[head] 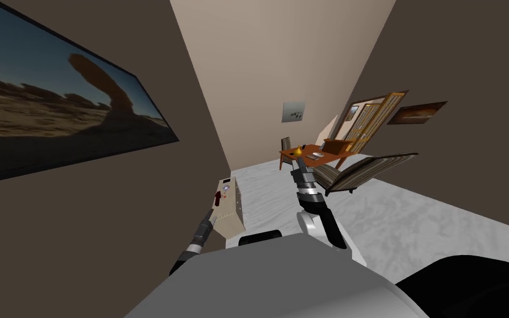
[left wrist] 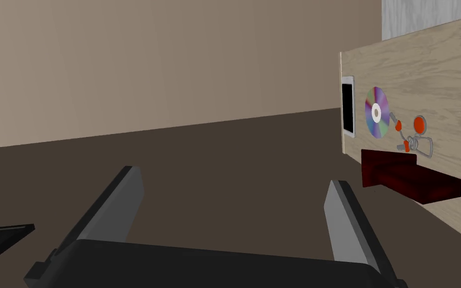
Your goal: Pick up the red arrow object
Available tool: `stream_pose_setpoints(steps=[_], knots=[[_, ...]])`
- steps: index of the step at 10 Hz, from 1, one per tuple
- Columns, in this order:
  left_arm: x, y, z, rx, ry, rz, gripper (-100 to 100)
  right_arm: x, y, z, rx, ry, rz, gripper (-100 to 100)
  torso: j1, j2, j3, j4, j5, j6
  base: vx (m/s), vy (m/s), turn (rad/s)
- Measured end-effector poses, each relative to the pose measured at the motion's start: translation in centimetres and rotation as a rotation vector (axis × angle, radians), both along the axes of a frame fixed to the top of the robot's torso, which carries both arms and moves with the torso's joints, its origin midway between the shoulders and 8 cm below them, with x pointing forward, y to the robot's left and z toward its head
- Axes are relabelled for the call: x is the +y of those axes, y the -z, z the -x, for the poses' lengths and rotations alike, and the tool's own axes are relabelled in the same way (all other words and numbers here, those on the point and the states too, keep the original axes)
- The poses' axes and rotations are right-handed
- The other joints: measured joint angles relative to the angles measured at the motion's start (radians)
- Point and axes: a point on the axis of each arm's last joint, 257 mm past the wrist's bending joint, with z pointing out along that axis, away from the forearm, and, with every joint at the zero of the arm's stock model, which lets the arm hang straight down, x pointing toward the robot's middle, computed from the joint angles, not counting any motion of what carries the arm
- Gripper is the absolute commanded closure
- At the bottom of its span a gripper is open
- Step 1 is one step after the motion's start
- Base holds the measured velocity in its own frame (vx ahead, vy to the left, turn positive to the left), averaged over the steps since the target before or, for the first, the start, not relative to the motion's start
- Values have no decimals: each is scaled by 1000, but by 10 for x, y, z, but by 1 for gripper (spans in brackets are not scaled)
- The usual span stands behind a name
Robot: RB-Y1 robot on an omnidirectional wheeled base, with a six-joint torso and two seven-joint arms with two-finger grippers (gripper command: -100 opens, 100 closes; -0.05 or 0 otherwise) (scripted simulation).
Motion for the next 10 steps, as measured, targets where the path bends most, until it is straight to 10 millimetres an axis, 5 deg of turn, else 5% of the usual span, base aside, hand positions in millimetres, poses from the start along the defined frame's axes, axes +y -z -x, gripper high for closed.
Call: stream_pose_setpoints(steps=[10], knots=[[30, 135, 98, 403, 41, -57, -100, 0, 0, 0, 0, 0, 0, 0, 1, -5, -3, -1, 0, 1, 35, 6, -207]])
